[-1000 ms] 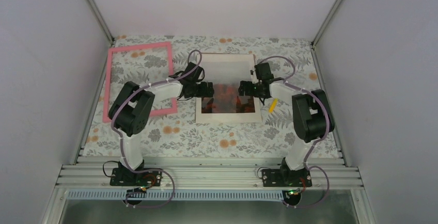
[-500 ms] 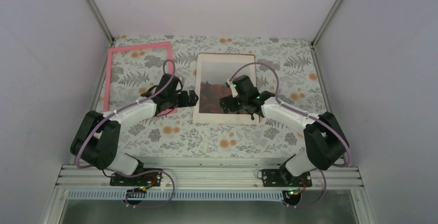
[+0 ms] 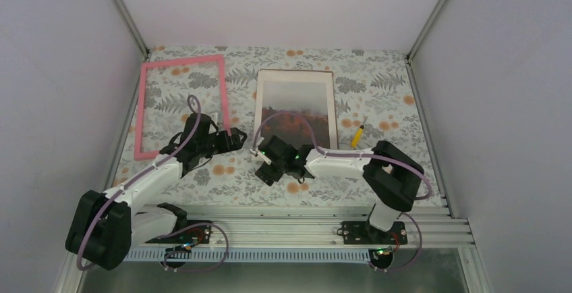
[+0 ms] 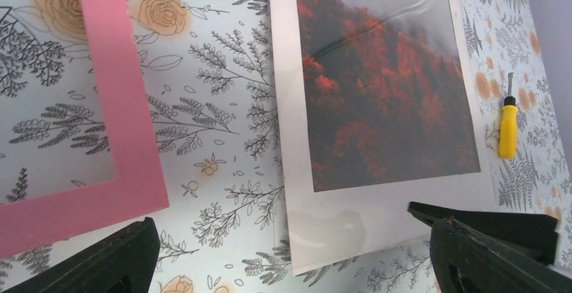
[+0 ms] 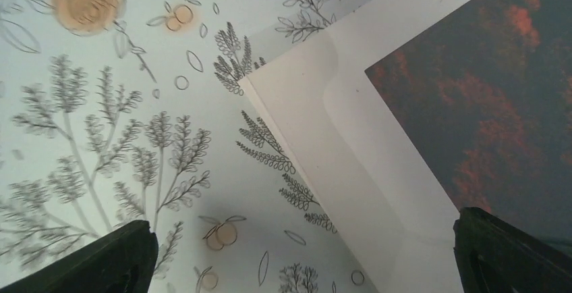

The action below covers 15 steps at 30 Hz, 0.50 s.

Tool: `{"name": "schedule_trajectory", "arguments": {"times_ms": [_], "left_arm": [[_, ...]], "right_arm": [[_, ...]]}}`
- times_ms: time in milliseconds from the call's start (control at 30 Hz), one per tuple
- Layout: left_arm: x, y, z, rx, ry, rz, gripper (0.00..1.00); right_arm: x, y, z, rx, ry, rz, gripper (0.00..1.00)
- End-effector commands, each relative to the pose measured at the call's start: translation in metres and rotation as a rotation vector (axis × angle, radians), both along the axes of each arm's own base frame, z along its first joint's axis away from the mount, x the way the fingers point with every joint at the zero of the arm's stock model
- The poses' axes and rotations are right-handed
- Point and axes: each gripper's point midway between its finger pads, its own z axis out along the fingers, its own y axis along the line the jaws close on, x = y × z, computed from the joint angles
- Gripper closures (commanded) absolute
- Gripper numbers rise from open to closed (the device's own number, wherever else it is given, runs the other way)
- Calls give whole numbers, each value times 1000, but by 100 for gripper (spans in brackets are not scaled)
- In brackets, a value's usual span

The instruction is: Take the photo out of the frame

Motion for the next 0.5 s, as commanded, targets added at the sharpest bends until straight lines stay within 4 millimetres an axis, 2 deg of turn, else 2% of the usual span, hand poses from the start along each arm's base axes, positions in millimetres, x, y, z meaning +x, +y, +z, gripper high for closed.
{"name": "schedule_trajectory", "arguments": {"times_ms": [0, 133, 467], "left_arm": [[-6, 7, -6, -8, 8, 32, 0], [-11, 8, -17, 0, 29, 26, 0], [-15, -2, -23, -37, 43, -14, 0]], "right_arm": [[17, 10, -3, -42, -103, -10, 0], [25, 12, -7, -61, -141, -28, 0], [42, 15, -7, -77, -226, -60, 0]]}}
